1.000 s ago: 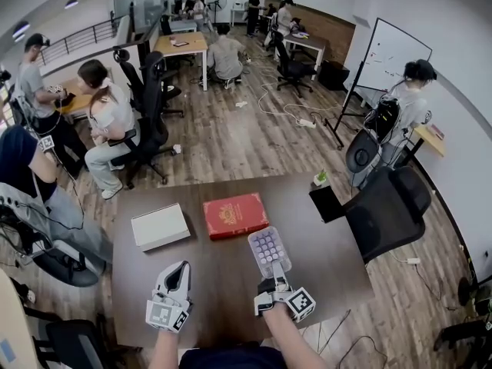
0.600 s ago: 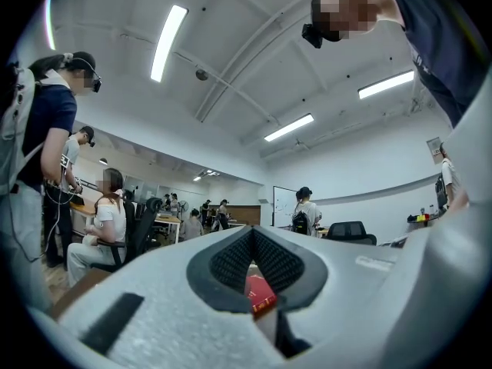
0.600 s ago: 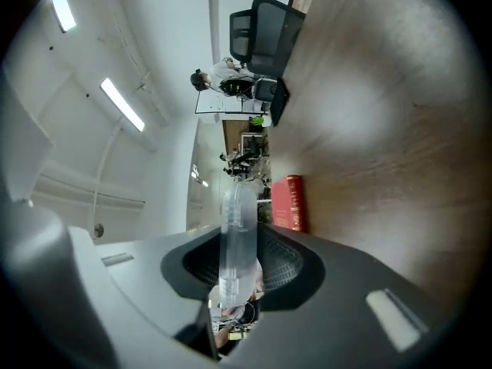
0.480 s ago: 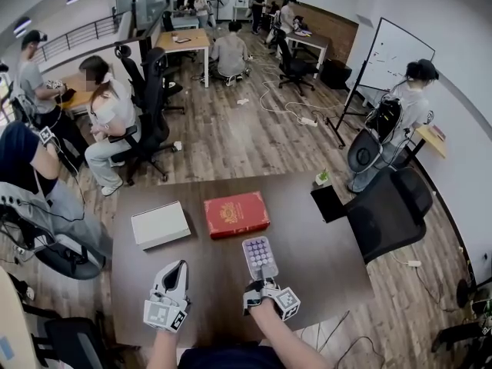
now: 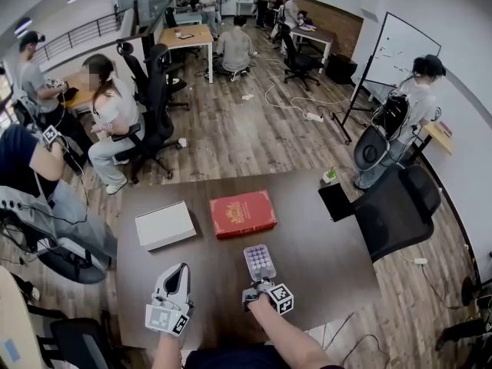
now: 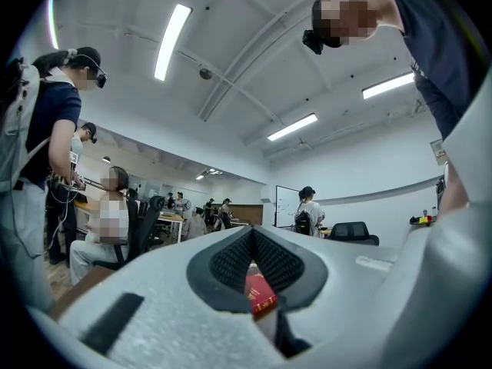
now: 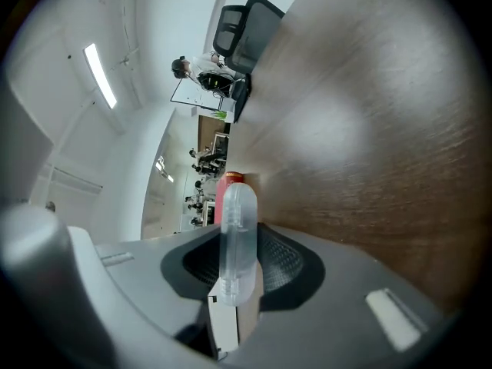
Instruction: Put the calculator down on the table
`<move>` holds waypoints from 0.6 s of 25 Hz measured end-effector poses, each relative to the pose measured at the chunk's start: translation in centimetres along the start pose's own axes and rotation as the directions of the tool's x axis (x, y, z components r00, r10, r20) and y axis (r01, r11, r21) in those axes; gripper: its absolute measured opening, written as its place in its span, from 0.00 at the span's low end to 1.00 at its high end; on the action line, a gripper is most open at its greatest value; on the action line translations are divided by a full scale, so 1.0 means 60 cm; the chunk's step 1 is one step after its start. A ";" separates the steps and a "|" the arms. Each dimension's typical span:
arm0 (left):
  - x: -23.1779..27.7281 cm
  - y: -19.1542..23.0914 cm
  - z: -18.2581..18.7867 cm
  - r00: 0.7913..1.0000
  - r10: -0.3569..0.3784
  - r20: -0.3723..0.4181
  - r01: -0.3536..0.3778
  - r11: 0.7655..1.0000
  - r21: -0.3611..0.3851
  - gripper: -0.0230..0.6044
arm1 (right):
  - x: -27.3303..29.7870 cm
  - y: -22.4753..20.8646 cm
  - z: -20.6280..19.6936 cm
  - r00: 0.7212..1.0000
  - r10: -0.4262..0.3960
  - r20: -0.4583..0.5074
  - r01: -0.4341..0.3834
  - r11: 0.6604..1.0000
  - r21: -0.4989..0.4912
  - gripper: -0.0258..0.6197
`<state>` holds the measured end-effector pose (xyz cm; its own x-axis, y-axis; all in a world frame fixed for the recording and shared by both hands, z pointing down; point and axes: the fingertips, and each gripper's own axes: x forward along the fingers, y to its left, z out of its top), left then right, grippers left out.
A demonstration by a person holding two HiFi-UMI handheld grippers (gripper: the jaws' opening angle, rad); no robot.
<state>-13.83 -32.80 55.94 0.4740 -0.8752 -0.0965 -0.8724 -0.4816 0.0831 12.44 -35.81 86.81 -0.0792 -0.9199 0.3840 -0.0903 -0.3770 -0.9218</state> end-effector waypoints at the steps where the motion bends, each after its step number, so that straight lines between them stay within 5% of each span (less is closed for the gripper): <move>1: -0.001 0.002 -0.001 1.000 0.004 -0.002 -0.004 1.000 0.000 0.03 | 0.006 -0.003 0.000 1.000 -0.001 0.001 0.001 1.000 0.000 0.22; 15: -0.008 0.036 -0.013 0.999 0.041 -0.023 -0.041 0.999 -0.018 0.03 | 0.055 -0.036 -0.013 0.998 -0.068 0.010 0.068 0.998 0.003 0.22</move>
<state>-15.86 -33.47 56.96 0.4406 -0.8950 -0.0697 -0.8890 -0.4458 0.1049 11.59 -37.96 90.08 -0.0630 -0.8933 0.4450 -0.0923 -0.4388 -0.8938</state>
